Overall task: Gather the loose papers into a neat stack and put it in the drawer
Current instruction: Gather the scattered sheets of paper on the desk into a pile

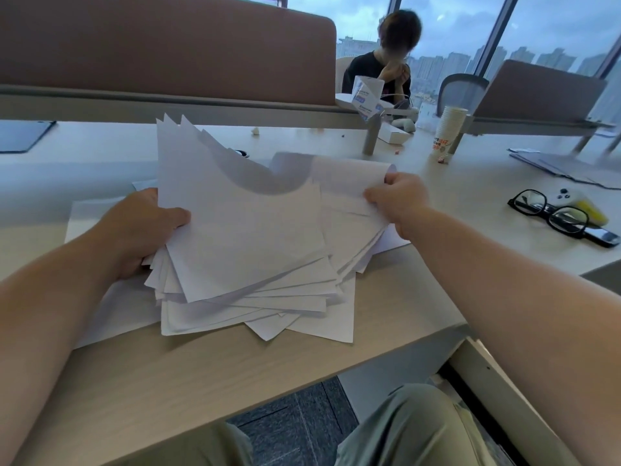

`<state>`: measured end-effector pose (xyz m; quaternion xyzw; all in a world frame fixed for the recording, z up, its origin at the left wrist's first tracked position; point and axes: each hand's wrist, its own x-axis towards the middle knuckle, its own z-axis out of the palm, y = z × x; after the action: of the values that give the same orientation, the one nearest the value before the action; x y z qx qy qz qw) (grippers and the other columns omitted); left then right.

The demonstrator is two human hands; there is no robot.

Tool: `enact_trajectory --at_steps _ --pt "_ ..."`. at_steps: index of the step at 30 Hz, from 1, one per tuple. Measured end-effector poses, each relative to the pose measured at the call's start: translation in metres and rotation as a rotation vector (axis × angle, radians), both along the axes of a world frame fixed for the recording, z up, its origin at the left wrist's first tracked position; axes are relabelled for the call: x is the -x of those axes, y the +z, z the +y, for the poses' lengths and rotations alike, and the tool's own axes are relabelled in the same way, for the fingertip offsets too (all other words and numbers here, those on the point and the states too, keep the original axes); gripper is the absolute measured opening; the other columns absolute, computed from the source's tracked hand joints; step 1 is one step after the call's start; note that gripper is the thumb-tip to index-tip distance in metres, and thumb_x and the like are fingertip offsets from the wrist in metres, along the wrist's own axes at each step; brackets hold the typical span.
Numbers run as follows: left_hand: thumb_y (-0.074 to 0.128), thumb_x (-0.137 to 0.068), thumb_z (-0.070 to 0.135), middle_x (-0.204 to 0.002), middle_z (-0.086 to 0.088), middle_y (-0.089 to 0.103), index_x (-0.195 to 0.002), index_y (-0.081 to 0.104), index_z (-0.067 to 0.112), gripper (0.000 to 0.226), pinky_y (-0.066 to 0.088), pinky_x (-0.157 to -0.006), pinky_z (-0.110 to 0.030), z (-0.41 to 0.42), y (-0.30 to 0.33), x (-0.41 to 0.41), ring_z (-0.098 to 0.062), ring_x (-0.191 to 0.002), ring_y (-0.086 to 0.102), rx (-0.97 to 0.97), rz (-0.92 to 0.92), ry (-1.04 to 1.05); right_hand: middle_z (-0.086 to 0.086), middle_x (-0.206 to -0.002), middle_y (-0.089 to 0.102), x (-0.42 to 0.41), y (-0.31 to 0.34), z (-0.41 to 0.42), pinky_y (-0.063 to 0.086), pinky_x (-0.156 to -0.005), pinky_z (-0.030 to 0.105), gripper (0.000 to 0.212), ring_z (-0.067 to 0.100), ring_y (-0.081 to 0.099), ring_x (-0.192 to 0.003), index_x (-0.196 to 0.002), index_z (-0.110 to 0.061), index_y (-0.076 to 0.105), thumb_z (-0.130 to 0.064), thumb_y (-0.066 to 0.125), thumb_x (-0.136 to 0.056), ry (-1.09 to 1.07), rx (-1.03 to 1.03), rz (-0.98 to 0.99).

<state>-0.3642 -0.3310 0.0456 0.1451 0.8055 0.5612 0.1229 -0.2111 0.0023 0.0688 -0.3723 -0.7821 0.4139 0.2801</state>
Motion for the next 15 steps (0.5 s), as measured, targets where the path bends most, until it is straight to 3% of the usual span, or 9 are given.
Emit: enact_trajectory --at_steps 3,6,9,12,14,15 --pt "0.066 -0.097 0.015 -0.103 -0.007 0.074 -0.114 0.065 0.018 0.017 0.06 -0.079 -0.044 -0.001 0.001 -0.001 -0.035 -0.089 0.074 0.01 0.004 0.006 0.004 -0.084 0.074 -0.005 0.009 -0.002 0.063 -0.081 0.046 0.018 0.029 0.072 -0.084 -0.097 -0.021 0.077 -0.019 0.062 -0.087 -0.07 -0.203 0.049" --pt "0.064 -0.096 0.015 -0.1 -0.009 0.075 -0.099 0.065 0.021 0.007 0.062 -0.082 -0.049 -0.001 0.002 -0.003 -0.036 -0.087 0.074 0.031 0.023 0.006 0.007 -0.079 0.071 -0.01 0.019 -0.001 0.06 -0.073 0.043 0.023 0.031 0.068 -0.078 -0.093 -0.011 0.076 -0.024 0.057 -0.088 -0.193 -0.424 0.121" --pt "0.062 -0.096 0.013 -0.097 -0.012 0.076 -0.095 0.065 0.019 0.007 0.062 -0.086 -0.055 -0.004 0.005 -0.008 -0.037 -0.086 0.074 0.042 0.013 0.011 0.004 -0.079 0.062 -0.014 0.031 -0.006 0.044 -0.065 0.032 0.026 0.029 0.06 -0.076 -0.092 -0.005 0.074 -0.027 0.059 -0.091 -0.235 -0.612 0.292" --pt "0.062 -0.095 0.013 -0.095 -0.012 0.075 -0.095 0.065 0.018 0.006 0.061 -0.082 -0.051 -0.002 0.008 -0.011 -0.038 -0.084 0.074 0.061 0.038 0.027 -0.003 -0.088 0.063 -0.02 0.038 -0.04 0.038 -0.068 0.019 0.016 0.01 0.052 -0.078 -0.094 -0.006 0.074 -0.019 0.067 -0.09 -0.126 -0.781 0.494" --pt "0.062 -0.094 0.012 -0.094 -0.011 0.075 -0.094 0.065 0.018 0.007 0.061 -0.081 -0.048 -0.003 0.012 -0.016 -0.037 -0.084 0.073 0.073 0.032 0.024 -0.001 -0.092 0.069 -0.021 0.031 -0.074 0.044 -0.072 0.018 0.009 0.013 0.058 -0.081 -0.094 -0.01 0.074 -0.007 0.068 -0.087 0.062 -0.931 0.535" --pt "0.062 -0.094 0.012 -0.093 -0.011 0.075 -0.095 0.066 0.018 0.007 0.061 -0.081 -0.049 -0.002 0.012 -0.017 -0.037 -0.083 0.073 0.068 0.014 0.045 0.002 -0.094 0.071 -0.021 0.024 -0.092 0.048 -0.076 0.025 0.015 0.021 0.062 -0.083 -0.093 -0.012 0.075 -0.003 0.066 -0.086 0.187 -1.012 0.513"
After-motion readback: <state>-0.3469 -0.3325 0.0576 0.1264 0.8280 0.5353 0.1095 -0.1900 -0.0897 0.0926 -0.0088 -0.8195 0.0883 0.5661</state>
